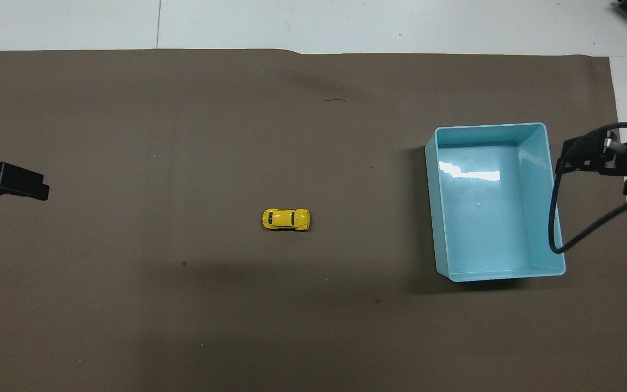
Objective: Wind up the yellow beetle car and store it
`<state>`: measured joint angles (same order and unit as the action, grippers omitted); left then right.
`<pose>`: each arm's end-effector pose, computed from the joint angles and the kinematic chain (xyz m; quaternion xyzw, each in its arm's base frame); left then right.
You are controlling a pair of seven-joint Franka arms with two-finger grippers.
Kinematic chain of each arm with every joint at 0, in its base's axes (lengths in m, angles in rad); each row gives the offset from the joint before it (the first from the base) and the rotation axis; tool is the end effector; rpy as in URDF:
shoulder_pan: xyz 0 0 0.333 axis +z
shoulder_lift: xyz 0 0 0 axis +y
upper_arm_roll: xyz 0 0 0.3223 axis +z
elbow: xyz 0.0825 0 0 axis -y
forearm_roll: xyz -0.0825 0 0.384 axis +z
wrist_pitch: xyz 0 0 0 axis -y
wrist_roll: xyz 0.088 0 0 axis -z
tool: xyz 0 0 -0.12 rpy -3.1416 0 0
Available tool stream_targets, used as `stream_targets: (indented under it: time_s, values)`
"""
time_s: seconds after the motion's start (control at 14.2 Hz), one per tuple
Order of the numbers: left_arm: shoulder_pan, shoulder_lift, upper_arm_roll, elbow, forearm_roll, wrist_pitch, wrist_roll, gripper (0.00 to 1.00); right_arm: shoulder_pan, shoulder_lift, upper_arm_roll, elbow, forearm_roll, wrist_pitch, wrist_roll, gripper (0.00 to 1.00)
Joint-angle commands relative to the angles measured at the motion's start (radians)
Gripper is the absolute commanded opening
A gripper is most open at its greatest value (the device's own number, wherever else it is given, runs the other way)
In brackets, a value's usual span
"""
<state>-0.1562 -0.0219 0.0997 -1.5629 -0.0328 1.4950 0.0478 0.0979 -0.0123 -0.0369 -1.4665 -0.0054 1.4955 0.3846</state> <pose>0.5382 -0.0340 0.6270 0.9982 -0.0530 -0.0231 0.0174 0.5422 0.0323 0.6666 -0.9867 0.1613 -0.0207 0.0022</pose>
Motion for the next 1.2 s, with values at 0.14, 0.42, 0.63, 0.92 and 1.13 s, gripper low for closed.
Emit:
stream_targets:
  time_s: [0.14,0.42,0.63,0.92,1.13]
  values:
    - [-0.109,-0.015,0.006,-0.037,-0.01,0.031,0.006,1.0,-0.011,-0.017,-0.003,-0.015,0.027,-0.001,-0.024,1.0]
    - [-0.19,-0.003,0.006,-0.049,-0.007,0.054,0.134,1.0,-0.012,-0.017,-0.003,-0.015,0.028,-0.001,-0.024,1.0]
    - [-0.226,-0.003,0.005,-0.057,-0.007,0.041,0.368,1.0,-0.01,-0.017,-0.003,-0.015,0.028,-0.001,-0.026,1.0]
    - [-0.262,-0.007,0.002,-0.057,-0.01,0.022,0.677,1.0,-0.01,-0.017,-0.003,-0.015,0.028,-0.001,-0.024,1.0]
    - [-0.267,-0.001,0.0,-0.069,-0.015,0.043,0.896,1.0,-0.012,-0.017,-0.003,-0.015,0.028,-0.001,-0.024,1.0]
